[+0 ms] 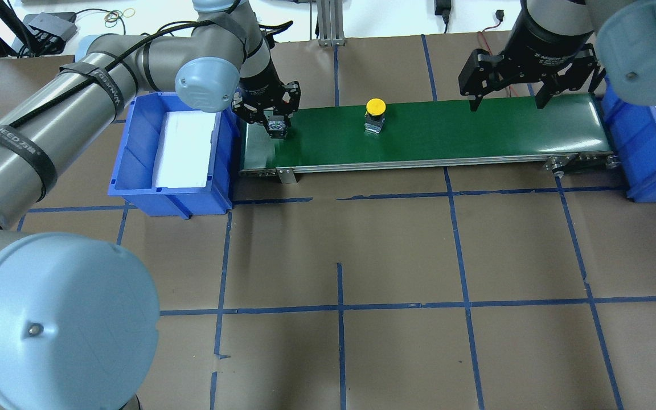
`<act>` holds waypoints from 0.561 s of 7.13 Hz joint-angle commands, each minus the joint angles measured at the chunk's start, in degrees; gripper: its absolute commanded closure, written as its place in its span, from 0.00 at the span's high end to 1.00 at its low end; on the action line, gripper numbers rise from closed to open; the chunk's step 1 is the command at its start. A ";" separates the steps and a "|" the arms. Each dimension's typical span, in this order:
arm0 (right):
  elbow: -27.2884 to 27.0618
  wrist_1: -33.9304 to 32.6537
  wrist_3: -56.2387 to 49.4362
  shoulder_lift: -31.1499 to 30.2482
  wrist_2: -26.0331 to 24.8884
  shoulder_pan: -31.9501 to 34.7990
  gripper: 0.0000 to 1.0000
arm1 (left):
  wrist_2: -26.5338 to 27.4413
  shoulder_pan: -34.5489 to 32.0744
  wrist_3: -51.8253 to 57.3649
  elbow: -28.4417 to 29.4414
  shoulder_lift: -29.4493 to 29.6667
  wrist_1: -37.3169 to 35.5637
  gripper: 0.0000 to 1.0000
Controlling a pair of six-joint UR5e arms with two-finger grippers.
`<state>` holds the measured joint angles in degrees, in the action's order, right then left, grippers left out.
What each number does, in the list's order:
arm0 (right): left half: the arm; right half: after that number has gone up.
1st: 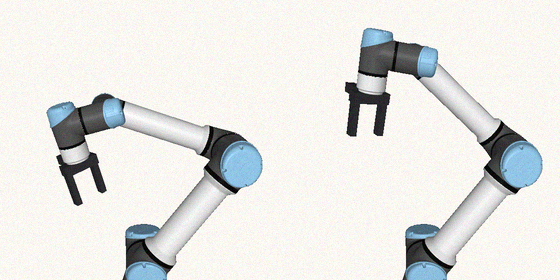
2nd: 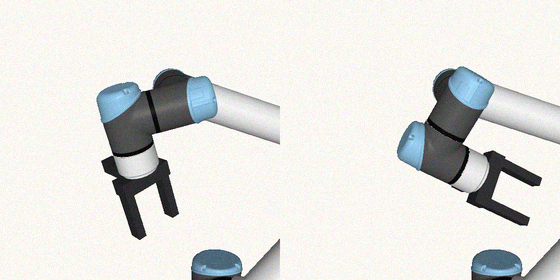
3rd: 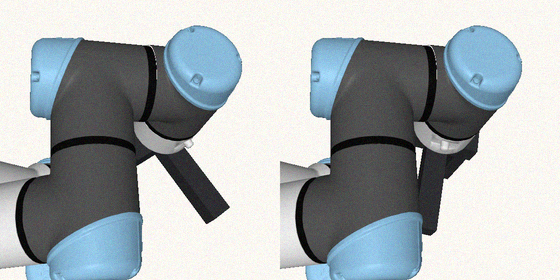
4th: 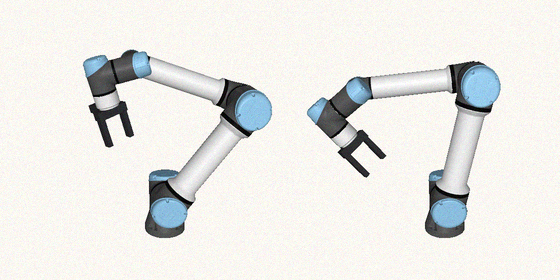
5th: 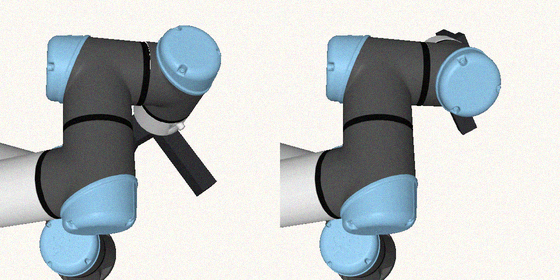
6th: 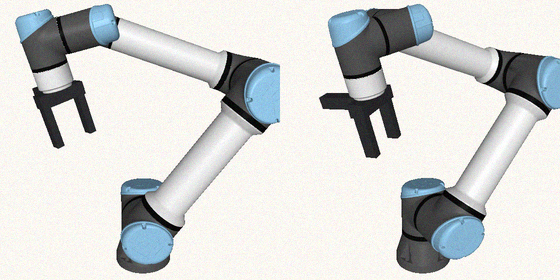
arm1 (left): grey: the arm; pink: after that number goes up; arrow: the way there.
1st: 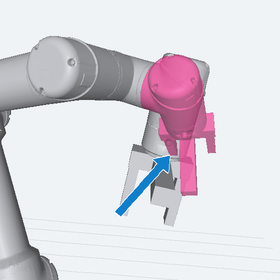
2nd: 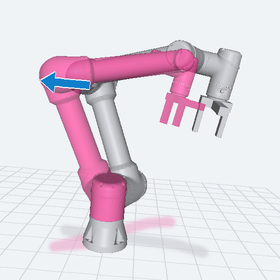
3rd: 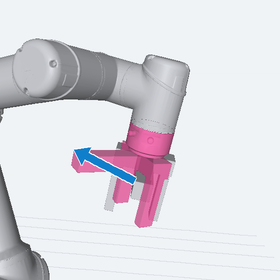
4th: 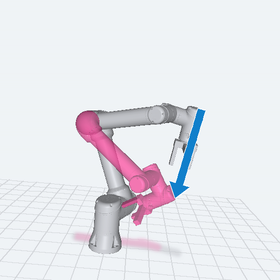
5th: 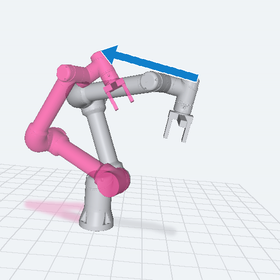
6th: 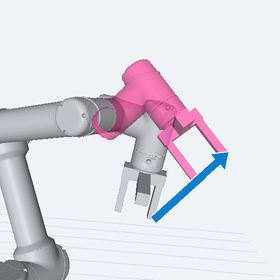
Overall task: Transport two buttons from left to right
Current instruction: 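Carry the red button onto the conveyor and open the left gripper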
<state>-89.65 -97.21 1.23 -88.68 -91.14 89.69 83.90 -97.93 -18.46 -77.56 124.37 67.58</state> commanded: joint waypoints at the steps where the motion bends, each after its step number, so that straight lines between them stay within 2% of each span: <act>1: 0.00 0.00 0.00 0.00 0.00 -0.04 1.00 | 0.12 -0.16 -0.95 -1.62 -0.27 -0.52 0.69; 2: 0.00 0.00 0.00 0.09 0.08 -0.04 1.00 | 0.12 -0.16 -1.66 -1.81 -0.45 -0.52 1.00; 4: 0.00 0.00 0.00 0.00 0.08 -0.04 1.00 | 0.12 -0.07 0.17 -1.11 -1.93 -0.52 1.00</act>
<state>-89.65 -97.21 1.23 -88.66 -91.06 89.65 83.98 -98.06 -19.26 -79.08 123.52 67.06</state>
